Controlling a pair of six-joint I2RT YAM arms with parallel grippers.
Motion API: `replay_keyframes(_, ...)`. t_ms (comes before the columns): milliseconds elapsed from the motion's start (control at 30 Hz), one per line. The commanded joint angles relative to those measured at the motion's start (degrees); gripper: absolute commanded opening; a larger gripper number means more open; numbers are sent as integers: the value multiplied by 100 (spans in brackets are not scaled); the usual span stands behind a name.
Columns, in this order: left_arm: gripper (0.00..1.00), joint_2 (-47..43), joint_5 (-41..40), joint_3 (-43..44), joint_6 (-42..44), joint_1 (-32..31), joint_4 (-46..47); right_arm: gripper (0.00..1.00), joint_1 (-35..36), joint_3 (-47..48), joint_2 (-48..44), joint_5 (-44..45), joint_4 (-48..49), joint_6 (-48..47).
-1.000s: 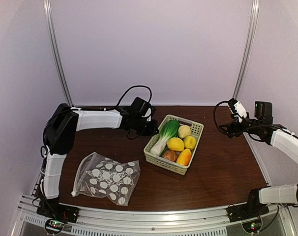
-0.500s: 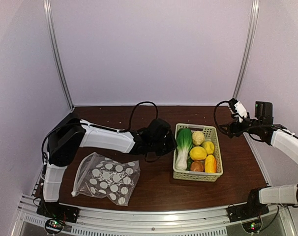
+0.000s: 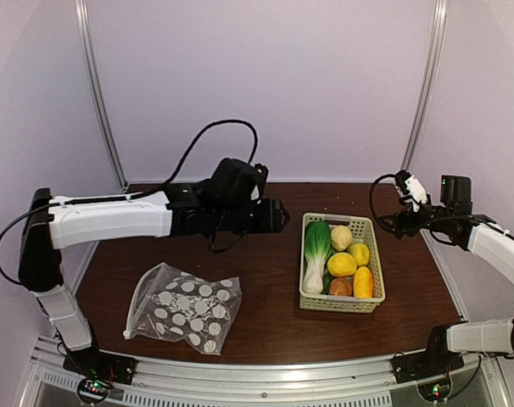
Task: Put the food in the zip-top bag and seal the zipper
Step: Move the bin to the center of the board, then pick up the zipper food storage bag at the center of the board.
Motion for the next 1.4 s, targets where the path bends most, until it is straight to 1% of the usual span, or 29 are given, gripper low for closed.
replay_keyframes(0,60,-1150,-614,-657,1410,37,-1207,93,-43,121,-98,-303,-145,84)
replay_keyframes(33,61,-1367,-583,-780,1573,38,-1475,93,-43,122,-80,-336,-166,84)
replay_keyframes(67,62,-1570,-368,-907,1837,37,-1641,93,-42,127,-50,-363,-183,85)
replay_keyframes(133,63,-1902,1,-1091,2101,-20,-2076,93,-36,147,3,-386,-205,73)
replay_keyframes(200,66,-2169,219,-1220,2086,-264,-2573,93,-36,177,44,-403,-243,64)
replay_keyframes(267,67,-2222,109,-1225,1720,-507,-3268,93,-35,209,64,-407,-287,41)
replay_keyframes(333,67,-2265,-441,-1216,889,-649,-4079,93,-35,210,48,-398,-304,18)
replay_keyframes(367,67,-2378,-711,-1289,418,-688,-4343,93,-37,210,40,-380,-305,9)
replay_keyframes(400,67,-2546,-953,-1428,-135,-708,-4547,93,-35,210,31,-367,-305,6)
replay_keyframes(467,69,-3148,-1328,-1834,-1095,-711,-4640,93,-35,210,31,-350,-304,-2)
replay_keyframes(500,71,-3509,-1549,-2099,-1822,-711,-4656,93,-39,210,30,-357,-313,-9)
replay_keyframes(567,78,-4296,-1995,-2645,-2661,-703,-4630,93,-35,210,31,-382,-329,-14)
replay_keyframes(600,83,-4687,-2203,-2890,-3019,-690,-4652,93,-35,218,35,-398,-337,-16)
replay_keyframes(633,95,-5032,-2393,-3107,-3288,-655,-4694,93,-35,223,36,-420,-335,-9)
replay_keyframes(667,97,-5327,-2499,-3304,-3444,-584,-4709,93,-35,227,34,-431,-345,-6)
replay_keyframes(733,98,-5784,-2522,-3595,-3424,-368,-4656,93,-35,228,21,-458,-357,6)
replay_keyframes(800,98,-6080,-2340,-3815,-3162,19,-4568,93,-35,229,7,-462,-364,4)
replay_keyframes(867,98,-6212,-1980,-3997,-2609,465,-4366,93,-35,237,-3,-447,-365,5)
replay_keyframes(933,98,-6281,-1335,-4143,-2105,988,-4155,93,-39,237,-12,-437,-362,4)
replay_keyframes(1000,98,-6284,-805,-4262,-1624,1508,-3962,93,-35,237,-10,-427,-375,-3)
replay_keyframes(1133,97,-6005,330,-4501,-1039,2344,-3799,93,-35,243,27,-432,-384,-11)
replay_keyframes(1200,95,-5830,846,-4702,-704,2662,-3571,93,-35,246,43,-434,-393,-12)
replay_keyframes(1233,93,-5761,1233,-4796,-609,2826,-3421,93,-35,243,47,-432,-388,-14)
replay_keyframes(1300,89,-5669,1660,-4947,-482,2943,-3112,93,-35,237,54,-429,-393,-11)
replay_keyframes(1367,85,-5626,1802,-5009,-380,2962,-2914,93,-35,241,68,-425,-392,-11)
